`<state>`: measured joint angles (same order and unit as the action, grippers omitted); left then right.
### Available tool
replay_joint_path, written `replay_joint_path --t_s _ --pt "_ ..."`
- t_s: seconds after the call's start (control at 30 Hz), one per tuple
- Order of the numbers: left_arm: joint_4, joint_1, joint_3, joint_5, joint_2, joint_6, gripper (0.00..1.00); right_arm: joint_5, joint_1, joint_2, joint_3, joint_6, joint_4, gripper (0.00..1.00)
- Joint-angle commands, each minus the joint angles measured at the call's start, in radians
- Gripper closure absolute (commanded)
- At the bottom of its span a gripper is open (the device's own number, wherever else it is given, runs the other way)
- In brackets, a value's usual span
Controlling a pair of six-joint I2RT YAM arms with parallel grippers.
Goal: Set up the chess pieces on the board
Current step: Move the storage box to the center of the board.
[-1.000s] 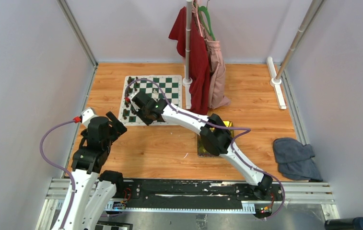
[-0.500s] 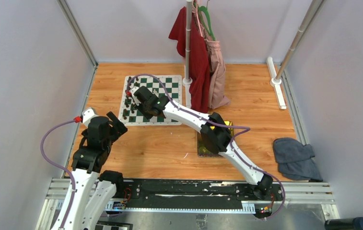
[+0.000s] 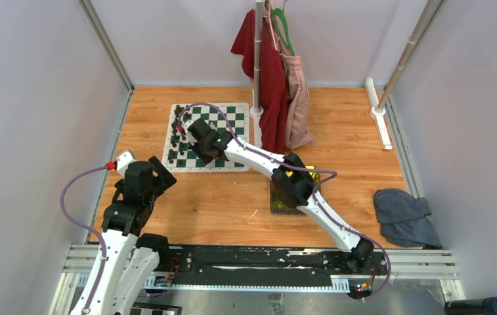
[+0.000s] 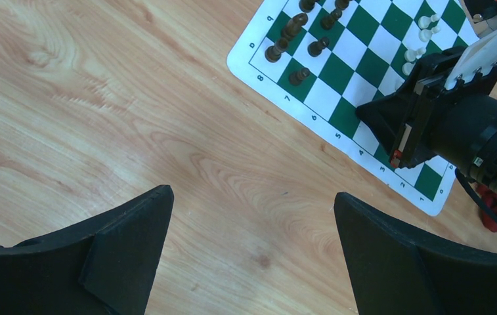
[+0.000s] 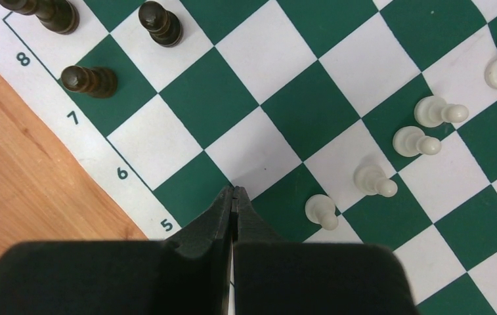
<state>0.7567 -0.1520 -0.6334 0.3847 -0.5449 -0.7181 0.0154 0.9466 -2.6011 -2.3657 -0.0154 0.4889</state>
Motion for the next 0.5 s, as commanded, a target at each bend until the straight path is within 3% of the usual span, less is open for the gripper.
replay_joint_path --t_s 0.0,0.47 --pt "-0.026 0.005 0.008 0.003 0.0 -0.015 0.0 0.018 -0.005 -0.02 -0.02 0.008 0.005 1.0" --pt "-0.04 0.005 0.001 0.003 -0.019 -0.018 0.0 -0.01 -0.005 0.013 0.066 0.011 0.001 1.0"
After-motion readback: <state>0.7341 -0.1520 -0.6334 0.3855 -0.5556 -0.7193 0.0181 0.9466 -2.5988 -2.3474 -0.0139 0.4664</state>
